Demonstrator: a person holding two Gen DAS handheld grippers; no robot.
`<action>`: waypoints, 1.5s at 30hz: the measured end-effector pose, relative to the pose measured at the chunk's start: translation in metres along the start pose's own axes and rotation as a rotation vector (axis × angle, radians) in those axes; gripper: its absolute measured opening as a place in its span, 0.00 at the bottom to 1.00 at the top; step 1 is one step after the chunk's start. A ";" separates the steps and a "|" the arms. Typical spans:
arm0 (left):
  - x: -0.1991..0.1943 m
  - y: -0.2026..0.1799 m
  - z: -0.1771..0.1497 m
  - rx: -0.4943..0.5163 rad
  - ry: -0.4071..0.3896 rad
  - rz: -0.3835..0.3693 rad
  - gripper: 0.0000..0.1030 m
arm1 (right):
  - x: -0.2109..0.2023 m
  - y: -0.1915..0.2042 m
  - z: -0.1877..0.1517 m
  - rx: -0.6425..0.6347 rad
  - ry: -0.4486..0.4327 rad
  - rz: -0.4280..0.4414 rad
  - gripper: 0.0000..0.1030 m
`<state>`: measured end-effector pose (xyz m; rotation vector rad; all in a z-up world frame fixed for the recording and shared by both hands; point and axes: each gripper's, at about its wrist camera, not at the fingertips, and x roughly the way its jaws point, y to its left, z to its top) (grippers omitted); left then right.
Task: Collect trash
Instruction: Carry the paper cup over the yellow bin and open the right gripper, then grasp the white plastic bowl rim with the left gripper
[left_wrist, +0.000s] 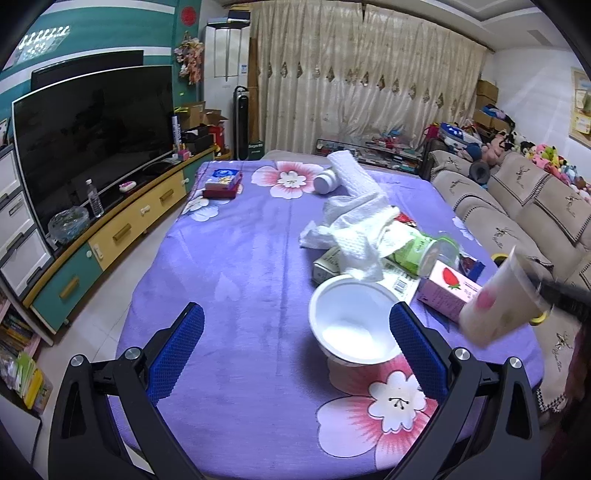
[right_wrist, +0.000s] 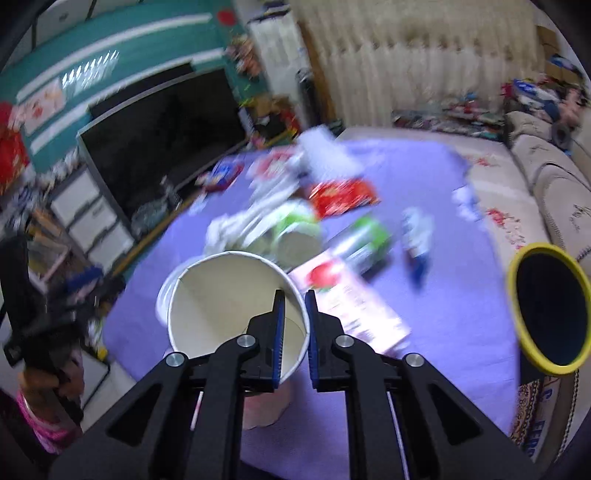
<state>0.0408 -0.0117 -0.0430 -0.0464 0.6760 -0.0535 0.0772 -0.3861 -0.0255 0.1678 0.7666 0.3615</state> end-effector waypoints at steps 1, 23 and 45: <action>0.000 -0.002 0.000 0.005 -0.001 -0.009 0.96 | -0.007 -0.013 0.005 0.027 -0.027 -0.029 0.10; 0.036 -0.058 0.003 0.117 0.085 -0.110 0.96 | 0.029 -0.295 -0.005 0.522 0.011 -0.533 0.13; 0.073 -0.083 -0.007 0.181 0.207 -0.198 0.73 | 0.002 -0.266 -0.017 0.490 -0.057 -0.491 0.39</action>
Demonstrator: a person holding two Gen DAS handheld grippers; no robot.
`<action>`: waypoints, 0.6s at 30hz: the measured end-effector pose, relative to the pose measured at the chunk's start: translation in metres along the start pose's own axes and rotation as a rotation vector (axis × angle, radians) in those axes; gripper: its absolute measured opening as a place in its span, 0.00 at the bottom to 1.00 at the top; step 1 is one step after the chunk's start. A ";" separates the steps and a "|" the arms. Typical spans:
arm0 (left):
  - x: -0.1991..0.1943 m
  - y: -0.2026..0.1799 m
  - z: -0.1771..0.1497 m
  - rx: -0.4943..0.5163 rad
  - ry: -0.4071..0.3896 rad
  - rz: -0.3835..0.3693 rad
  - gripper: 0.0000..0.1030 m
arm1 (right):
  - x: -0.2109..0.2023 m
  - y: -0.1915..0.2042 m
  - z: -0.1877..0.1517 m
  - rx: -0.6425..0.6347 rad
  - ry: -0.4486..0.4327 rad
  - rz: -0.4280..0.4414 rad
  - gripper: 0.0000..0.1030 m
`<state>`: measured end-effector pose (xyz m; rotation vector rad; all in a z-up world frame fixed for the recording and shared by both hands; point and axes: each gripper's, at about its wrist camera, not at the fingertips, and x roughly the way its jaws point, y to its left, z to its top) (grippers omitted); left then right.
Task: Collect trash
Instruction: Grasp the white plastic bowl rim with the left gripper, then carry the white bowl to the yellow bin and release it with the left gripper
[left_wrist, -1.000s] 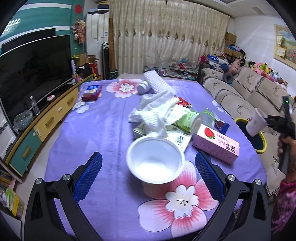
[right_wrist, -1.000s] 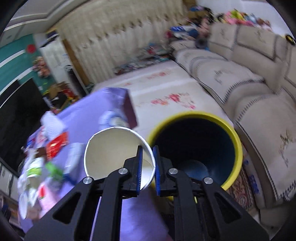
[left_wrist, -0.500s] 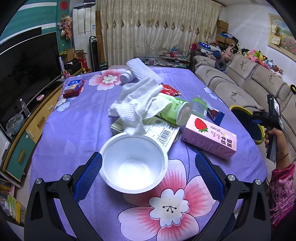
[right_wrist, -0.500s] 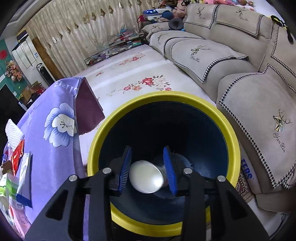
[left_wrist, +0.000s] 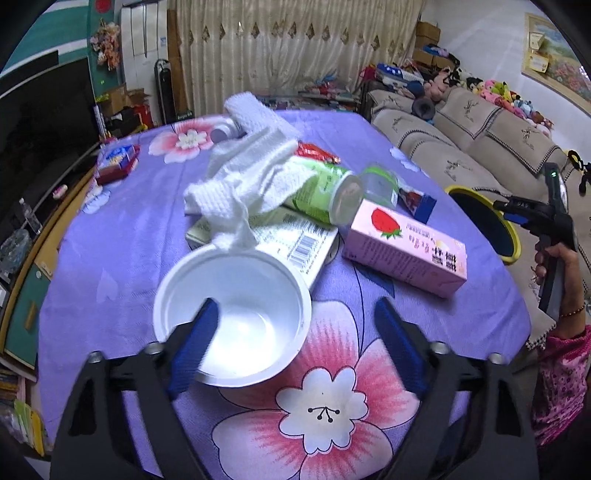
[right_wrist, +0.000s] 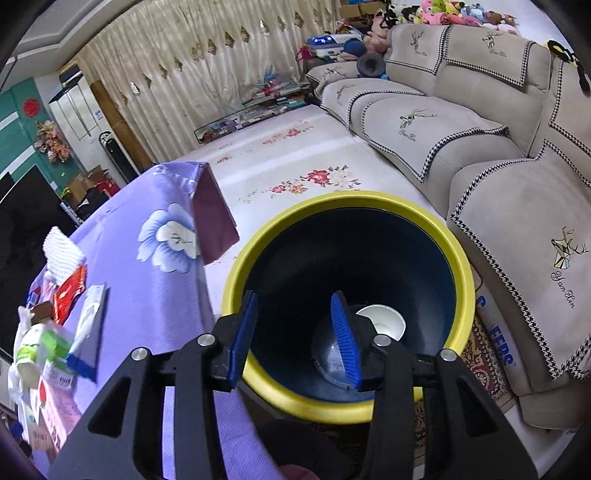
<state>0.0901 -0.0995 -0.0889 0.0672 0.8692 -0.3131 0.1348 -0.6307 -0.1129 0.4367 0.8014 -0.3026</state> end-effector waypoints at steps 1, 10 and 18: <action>0.003 0.000 0.000 0.000 0.012 -0.002 0.68 | -0.004 0.001 -0.002 -0.002 -0.006 0.005 0.39; 0.019 -0.004 -0.003 0.017 0.076 -0.004 0.30 | -0.020 -0.006 -0.011 0.014 -0.022 0.036 0.39; 0.019 -0.006 -0.003 0.036 0.081 0.046 0.12 | -0.026 -0.018 -0.020 0.047 -0.027 0.059 0.39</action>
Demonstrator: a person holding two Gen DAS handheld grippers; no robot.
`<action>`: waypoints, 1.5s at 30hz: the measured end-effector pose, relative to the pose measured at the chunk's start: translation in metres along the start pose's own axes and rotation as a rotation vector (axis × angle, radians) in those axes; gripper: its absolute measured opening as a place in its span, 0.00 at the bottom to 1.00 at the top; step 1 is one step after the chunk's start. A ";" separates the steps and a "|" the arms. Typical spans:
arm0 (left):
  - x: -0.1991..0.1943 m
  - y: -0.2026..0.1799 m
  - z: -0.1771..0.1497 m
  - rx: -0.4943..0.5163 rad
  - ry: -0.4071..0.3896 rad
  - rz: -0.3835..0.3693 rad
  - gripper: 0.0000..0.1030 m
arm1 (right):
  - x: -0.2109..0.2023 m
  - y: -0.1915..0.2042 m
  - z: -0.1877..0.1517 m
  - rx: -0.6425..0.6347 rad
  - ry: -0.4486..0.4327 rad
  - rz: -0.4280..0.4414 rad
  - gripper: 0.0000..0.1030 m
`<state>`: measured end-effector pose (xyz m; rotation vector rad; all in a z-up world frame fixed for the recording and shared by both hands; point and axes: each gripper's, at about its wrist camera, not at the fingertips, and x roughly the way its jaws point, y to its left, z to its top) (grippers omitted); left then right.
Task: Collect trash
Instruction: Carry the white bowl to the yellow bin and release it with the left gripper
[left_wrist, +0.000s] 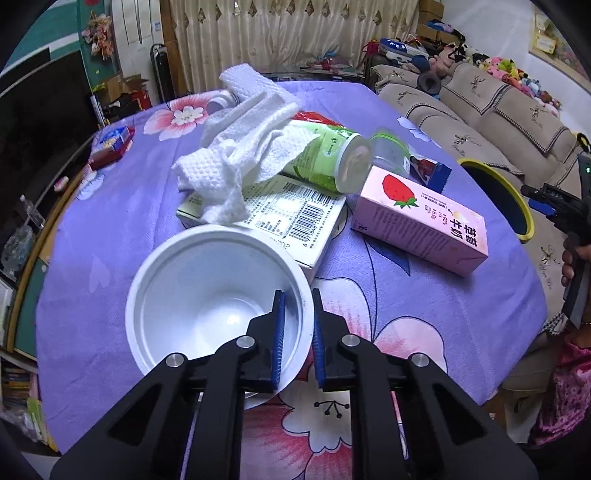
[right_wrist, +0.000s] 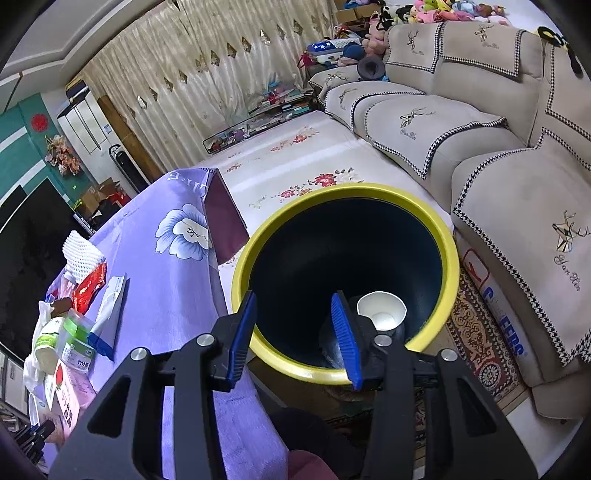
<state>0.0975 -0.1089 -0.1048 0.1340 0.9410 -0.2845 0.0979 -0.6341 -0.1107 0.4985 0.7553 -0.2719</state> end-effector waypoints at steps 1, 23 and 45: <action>-0.002 0.000 0.000 0.004 -0.004 0.006 0.11 | 0.000 -0.002 -0.001 0.003 0.001 0.002 0.39; -0.054 -0.092 0.067 0.187 -0.177 -0.206 0.07 | -0.036 -0.023 -0.007 0.034 -0.077 0.031 0.39; 0.086 -0.352 0.182 0.460 -0.026 -0.430 0.07 | -0.053 -0.093 -0.006 0.129 -0.112 -0.065 0.40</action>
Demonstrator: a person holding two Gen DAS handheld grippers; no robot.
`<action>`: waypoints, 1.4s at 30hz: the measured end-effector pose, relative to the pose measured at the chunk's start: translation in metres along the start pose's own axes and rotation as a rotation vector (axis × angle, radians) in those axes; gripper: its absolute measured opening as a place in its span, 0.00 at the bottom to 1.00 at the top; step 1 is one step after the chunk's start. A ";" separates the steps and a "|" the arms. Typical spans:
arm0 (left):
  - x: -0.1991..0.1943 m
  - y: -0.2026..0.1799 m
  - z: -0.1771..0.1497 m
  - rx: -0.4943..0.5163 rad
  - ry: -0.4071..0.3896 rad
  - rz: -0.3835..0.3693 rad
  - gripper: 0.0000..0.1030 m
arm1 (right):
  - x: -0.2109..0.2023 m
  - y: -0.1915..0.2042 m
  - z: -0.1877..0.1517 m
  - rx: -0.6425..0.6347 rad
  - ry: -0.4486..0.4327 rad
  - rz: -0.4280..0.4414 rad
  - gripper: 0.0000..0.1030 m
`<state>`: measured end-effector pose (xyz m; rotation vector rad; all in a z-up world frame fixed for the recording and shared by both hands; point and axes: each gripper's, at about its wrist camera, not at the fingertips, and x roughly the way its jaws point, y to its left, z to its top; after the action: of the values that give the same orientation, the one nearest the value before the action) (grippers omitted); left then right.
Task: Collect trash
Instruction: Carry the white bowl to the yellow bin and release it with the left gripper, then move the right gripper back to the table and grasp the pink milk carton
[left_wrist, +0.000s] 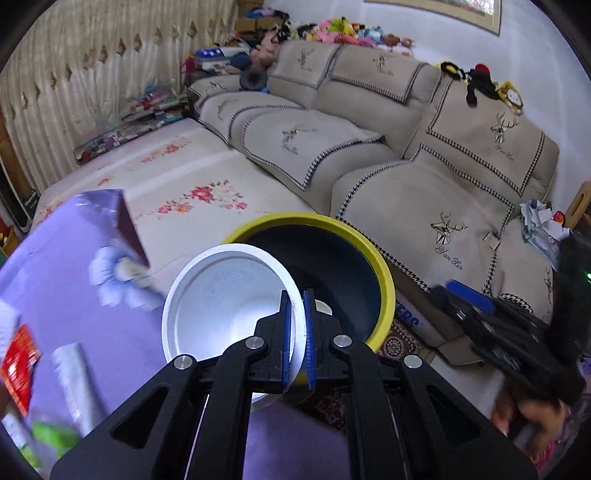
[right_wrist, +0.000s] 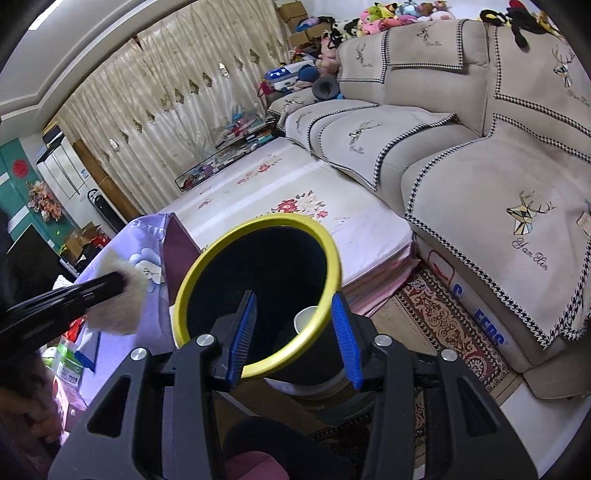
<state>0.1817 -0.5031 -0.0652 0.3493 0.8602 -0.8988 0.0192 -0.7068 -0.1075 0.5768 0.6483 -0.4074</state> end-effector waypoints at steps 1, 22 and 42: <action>0.014 -0.004 0.006 -0.001 0.018 0.001 0.07 | 0.000 -0.004 0.000 0.006 0.000 -0.005 0.40; 0.000 0.014 0.008 -0.096 -0.062 0.058 0.39 | -0.007 -0.002 -0.007 -0.005 0.005 0.006 0.45; -0.265 0.115 -0.164 -0.327 -0.379 0.276 0.78 | 0.009 0.119 -0.061 -0.263 0.143 0.199 0.47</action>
<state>0.1039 -0.1939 0.0288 0.0078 0.5757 -0.5314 0.0610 -0.5796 -0.1093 0.4167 0.7602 -0.0918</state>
